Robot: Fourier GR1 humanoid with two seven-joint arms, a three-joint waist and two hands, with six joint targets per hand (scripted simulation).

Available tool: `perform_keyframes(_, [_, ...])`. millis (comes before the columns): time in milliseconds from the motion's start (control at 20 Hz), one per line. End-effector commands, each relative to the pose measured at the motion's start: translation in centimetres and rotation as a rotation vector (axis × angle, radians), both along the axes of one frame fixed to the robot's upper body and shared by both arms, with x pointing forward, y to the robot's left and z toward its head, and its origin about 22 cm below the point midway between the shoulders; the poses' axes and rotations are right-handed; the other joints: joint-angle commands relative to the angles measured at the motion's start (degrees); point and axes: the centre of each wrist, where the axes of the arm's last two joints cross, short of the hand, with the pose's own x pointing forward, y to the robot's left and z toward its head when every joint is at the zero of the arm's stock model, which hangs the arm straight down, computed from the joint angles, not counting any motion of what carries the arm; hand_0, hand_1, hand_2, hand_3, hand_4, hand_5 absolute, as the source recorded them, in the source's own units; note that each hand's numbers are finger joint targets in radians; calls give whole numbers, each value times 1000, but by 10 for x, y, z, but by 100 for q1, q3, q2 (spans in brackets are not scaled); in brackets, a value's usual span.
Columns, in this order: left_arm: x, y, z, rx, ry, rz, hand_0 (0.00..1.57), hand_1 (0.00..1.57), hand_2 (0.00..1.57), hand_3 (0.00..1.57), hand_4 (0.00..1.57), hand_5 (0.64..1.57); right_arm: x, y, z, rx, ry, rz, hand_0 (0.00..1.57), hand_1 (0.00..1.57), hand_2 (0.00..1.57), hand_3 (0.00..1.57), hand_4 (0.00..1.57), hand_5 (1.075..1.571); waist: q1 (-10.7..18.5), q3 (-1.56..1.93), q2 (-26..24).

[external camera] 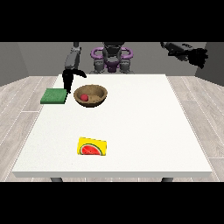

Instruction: Pick the cup and pour the ball into the bowl, then pick the bowl and place it on the pad

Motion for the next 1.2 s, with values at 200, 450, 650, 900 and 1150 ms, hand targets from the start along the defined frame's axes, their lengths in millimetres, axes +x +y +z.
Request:
perform_keyframes(200, [-21,14,78,42,-39,9,0,0,0,0,0,1548,18,-23,-50,25,53,-3,0,0,0,0,286,1570,-12,1,95])
perform_keyframes(450, [-22,10,78,45,-25,-8,0,0,0,0,0,1536,43,-13,-45,104,135,-32,0,0,0,0,374,1570,97,-5,-107])
perform_keyframes(650, [-33,17,109,31,-69,-16,0,0,0,0,0,1539,59,-15,-34,110,131,-23,0,0,0,0,401,1571,99,-4,103])
perform_keyframes(900, [-37,14,105,26,-86,-23,0,0,0,0,41,1525,53,-12,-66,120,158,-33,0,0,0,0,337,1570,169,-3,135])
perform_keyframes(1150, [-47,15,123,37,-143,-24,0,0,0,0,0,1528,53,-17,-68,128,81,-43,0,0,0,0,284,1566,234,-1,539])
